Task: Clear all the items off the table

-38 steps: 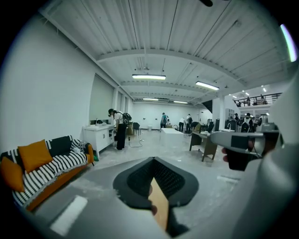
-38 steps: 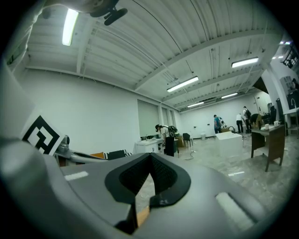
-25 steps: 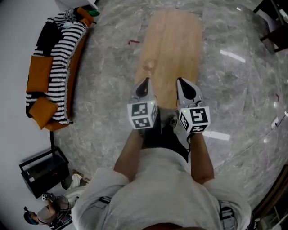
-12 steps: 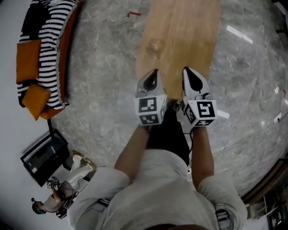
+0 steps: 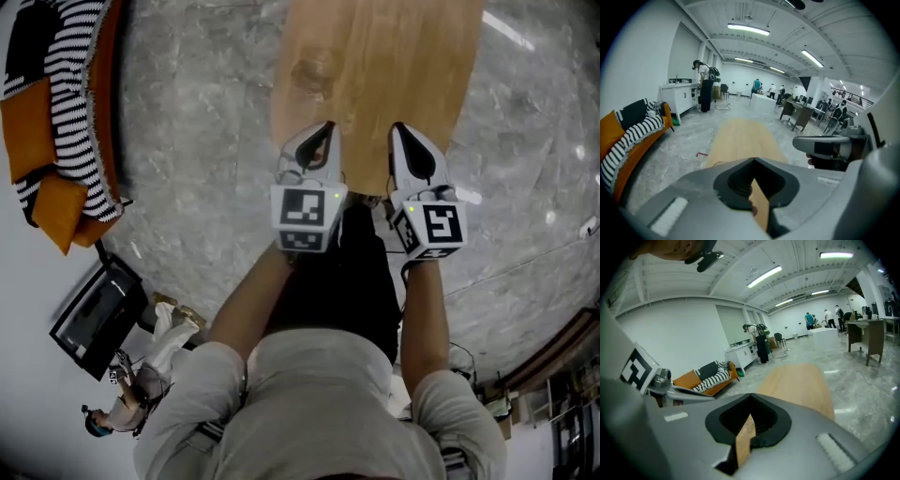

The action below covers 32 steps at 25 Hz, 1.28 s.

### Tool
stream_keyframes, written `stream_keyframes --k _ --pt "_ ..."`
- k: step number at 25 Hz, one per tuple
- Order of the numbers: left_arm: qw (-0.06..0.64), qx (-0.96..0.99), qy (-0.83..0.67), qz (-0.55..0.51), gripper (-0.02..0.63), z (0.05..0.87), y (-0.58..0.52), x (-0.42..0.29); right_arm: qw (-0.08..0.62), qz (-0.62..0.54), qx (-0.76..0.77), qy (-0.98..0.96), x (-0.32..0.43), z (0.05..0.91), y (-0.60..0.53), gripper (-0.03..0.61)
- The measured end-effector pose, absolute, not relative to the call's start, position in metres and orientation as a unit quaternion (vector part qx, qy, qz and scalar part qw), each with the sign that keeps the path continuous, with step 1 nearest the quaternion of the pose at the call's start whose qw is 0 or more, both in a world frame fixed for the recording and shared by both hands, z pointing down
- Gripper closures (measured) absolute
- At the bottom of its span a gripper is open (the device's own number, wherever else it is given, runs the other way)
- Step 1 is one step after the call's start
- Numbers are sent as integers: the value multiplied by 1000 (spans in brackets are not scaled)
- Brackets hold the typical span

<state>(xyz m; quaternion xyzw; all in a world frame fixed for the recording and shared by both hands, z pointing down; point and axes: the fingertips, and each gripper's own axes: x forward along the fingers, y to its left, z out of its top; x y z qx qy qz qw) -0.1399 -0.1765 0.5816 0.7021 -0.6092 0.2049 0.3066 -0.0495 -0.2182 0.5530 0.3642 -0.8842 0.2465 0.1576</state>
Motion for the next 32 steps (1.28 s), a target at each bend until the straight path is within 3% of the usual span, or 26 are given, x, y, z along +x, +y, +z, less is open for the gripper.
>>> stream_keyframes --k 13,32 --pt "367 698 -560 254 594 666 -174 -157 185 291 404 -847 -58 622 -230 572" --pt "382 678 -524 347 594 714 -221 -220 198 342 404 -825 -104 676 -260 572"
